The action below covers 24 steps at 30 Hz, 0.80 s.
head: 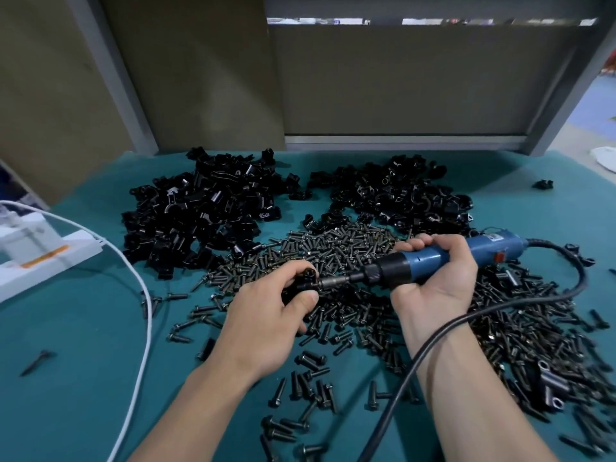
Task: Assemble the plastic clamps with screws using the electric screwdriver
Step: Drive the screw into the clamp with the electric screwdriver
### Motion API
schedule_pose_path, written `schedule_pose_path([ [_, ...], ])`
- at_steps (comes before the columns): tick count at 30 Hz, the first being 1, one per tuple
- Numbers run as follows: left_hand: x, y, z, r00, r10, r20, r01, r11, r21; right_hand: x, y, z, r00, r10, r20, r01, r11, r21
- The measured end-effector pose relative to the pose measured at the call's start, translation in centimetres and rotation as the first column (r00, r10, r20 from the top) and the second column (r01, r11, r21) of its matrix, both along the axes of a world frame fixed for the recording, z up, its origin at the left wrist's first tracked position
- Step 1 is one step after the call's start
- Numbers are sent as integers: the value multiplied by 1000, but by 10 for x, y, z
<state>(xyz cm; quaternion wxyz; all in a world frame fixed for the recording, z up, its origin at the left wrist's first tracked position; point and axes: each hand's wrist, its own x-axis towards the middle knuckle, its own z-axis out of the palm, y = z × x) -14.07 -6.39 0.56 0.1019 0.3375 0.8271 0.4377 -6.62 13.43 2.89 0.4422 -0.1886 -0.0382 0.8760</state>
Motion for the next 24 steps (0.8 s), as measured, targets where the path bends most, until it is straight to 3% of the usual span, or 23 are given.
schedule_pose_path([
  [9, -3, -1, -3, 997, -33, 69, 29, 998, 57, 0, -5, 0, 1000, -3, -24, 4, 999, 35],
  [17, -3, -1, -4, 999, -43, 34, 41, 998, 43, 0, -9, 1, 1000, -18, 8, 17, 998, 55],
  [24, 4, 0, 1, 999, 28, 45, -31, 998, 56, -2, -14, 0, 1000, 11, -10, -10, 999, 42],
])
